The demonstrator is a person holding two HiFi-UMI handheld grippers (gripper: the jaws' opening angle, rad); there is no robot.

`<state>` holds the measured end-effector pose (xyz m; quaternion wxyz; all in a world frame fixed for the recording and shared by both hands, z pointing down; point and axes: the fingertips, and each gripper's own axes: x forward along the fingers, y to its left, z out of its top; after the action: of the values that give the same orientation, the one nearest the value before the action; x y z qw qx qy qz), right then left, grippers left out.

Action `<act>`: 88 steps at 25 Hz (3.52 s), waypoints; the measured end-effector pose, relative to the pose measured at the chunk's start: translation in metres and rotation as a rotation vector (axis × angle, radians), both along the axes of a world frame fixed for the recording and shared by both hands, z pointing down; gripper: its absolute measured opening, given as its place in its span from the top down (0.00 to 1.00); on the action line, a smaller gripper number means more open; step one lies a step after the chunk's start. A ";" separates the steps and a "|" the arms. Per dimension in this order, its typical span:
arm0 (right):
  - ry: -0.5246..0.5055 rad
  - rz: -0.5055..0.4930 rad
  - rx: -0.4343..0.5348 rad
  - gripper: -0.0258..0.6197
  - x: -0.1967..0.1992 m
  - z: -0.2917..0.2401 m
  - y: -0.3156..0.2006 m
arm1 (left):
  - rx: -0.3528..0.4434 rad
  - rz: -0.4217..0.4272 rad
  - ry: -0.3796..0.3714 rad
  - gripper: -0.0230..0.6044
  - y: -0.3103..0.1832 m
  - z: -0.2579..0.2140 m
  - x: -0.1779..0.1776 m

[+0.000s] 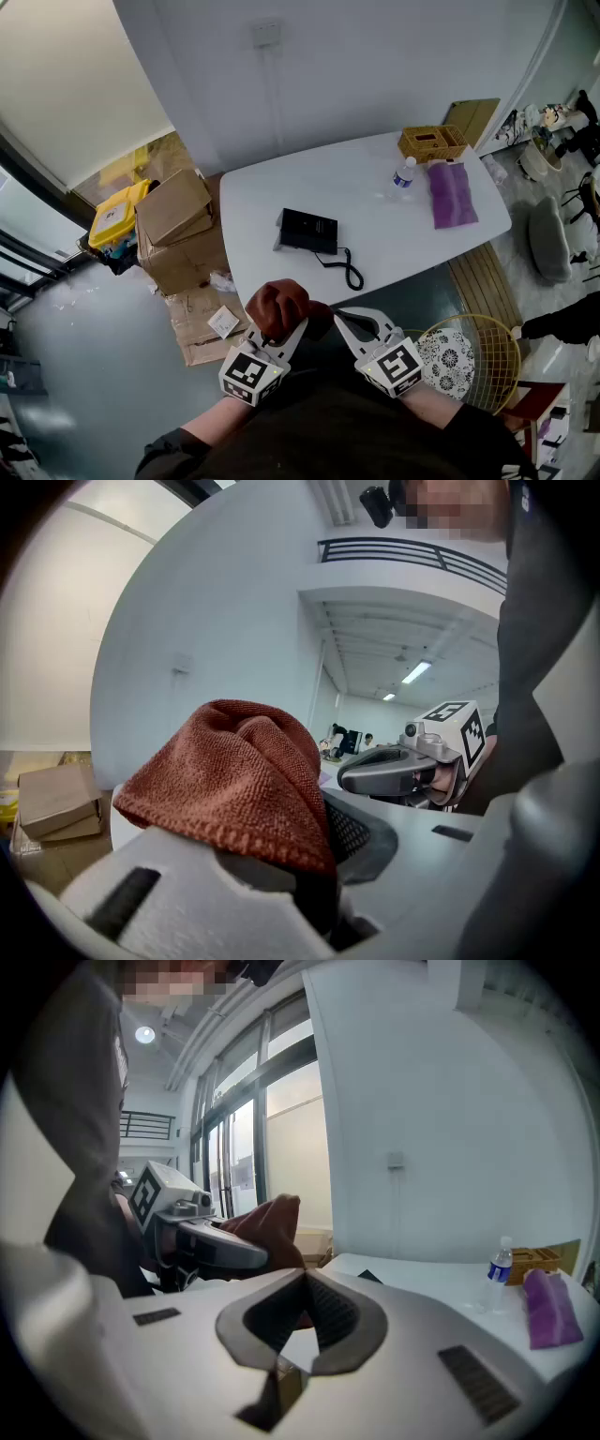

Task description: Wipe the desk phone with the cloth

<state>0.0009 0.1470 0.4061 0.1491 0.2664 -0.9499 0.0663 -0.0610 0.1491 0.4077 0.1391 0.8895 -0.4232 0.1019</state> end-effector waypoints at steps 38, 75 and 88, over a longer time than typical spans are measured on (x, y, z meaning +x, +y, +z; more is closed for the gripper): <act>-0.021 0.011 -0.054 0.92 -0.039 0.021 -0.102 | -0.027 -0.172 -0.041 0.87 -0.135 0.041 -0.106; 0.061 0.004 -0.227 0.92 0.000 0.089 -0.189 | -0.235 -0.139 -0.219 0.87 -0.281 0.212 -0.121; 0.050 0.055 -0.200 0.92 -0.016 0.070 -0.159 | -0.312 -0.039 -0.194 0.87 -0.198 0.219 -0.114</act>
<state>-0.0155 -0.0119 0.4764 0.1969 0.2777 -0.9269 0.1580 -0.1753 -0.0490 0.6263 0.2360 0.8347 -0.4310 0.2487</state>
